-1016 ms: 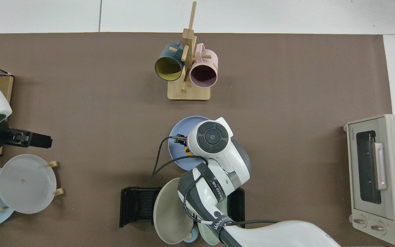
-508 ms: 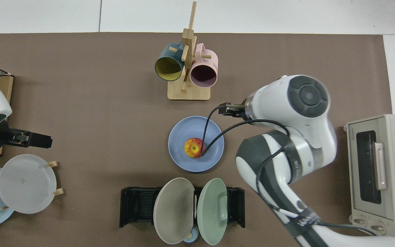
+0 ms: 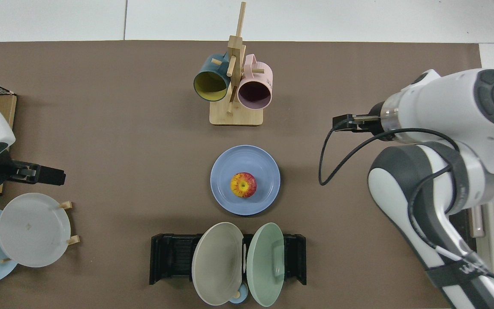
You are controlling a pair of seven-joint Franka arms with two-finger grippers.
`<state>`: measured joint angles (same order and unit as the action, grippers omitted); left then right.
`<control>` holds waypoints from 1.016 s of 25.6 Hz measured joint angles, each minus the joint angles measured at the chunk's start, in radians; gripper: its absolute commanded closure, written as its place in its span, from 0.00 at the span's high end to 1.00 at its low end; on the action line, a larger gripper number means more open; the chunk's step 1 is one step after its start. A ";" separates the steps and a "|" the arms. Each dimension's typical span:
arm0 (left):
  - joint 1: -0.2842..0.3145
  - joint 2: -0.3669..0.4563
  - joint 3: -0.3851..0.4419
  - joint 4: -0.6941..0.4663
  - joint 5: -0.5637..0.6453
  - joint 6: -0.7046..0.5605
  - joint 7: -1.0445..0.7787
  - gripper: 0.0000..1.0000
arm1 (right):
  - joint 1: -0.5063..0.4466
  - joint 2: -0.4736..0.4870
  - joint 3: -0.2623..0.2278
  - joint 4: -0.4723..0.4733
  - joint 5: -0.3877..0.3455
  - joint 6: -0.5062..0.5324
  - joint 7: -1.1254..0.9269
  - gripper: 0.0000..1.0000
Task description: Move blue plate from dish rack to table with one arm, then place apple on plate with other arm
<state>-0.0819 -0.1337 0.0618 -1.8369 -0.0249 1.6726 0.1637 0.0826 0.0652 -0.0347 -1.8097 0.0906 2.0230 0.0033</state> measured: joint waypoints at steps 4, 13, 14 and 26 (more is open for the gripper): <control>0.000 0.001 -0.002 0.000 0.000 0.000 0.000 1.00 | -0.072 -0.038 -0.001 0.005 0.000 -0.067 -0.046 1.00; 0.105 0.003 -0.113 0.000 0.000 0.000 -0.001 1.00 | -0.071 -0.118 0.024 0.018 -0.023 -0.198 0.050 1.00; 0.113 0.004 -0.121 0.000 0.000 0.000 -0.001 1.00 | -0.068 -0.121 0.028 0.018 -0.026 -0.199 0.054 1.00; 0.124 0.004 -0.130 0.000 -0.021 0.004 -0.024 1.00 | -0.050 -0.095 0.032 0.020 -0.085 -0.198 0.061 1.00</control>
<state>0.0422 -0.1292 -0.0686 -1.8373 -0.0460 1.6769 0.1402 0.0324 -0.0297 -0.0024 -1.7900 0.0053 1.8247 0.0644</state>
